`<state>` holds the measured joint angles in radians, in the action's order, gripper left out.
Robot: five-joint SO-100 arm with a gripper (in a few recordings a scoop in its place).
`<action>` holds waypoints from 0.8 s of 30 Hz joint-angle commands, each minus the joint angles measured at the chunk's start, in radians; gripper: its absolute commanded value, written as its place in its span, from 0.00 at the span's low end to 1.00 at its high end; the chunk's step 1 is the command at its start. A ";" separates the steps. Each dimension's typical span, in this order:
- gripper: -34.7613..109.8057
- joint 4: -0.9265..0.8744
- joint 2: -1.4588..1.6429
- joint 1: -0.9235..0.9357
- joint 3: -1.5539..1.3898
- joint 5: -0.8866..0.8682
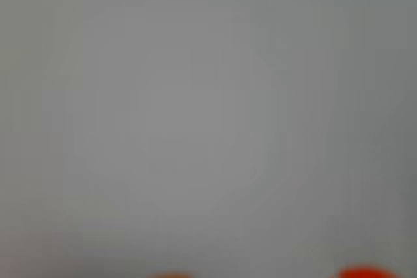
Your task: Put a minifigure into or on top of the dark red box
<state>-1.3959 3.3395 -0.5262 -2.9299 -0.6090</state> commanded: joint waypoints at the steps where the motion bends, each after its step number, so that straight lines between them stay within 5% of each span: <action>1: 0.32 -0.023 0.015 0.072 0.086 -0.267; 6: 0.34 0.052 -0.083 0.120 0.129 -0.549; 11: 0.35 0.167 -0.558 0.130 0.333 -0.753; 24: 0.36 0.252 -1.261 0.252 0.755 -0.919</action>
<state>-1.1520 2.1614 -0.3068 -2.2688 -1.5033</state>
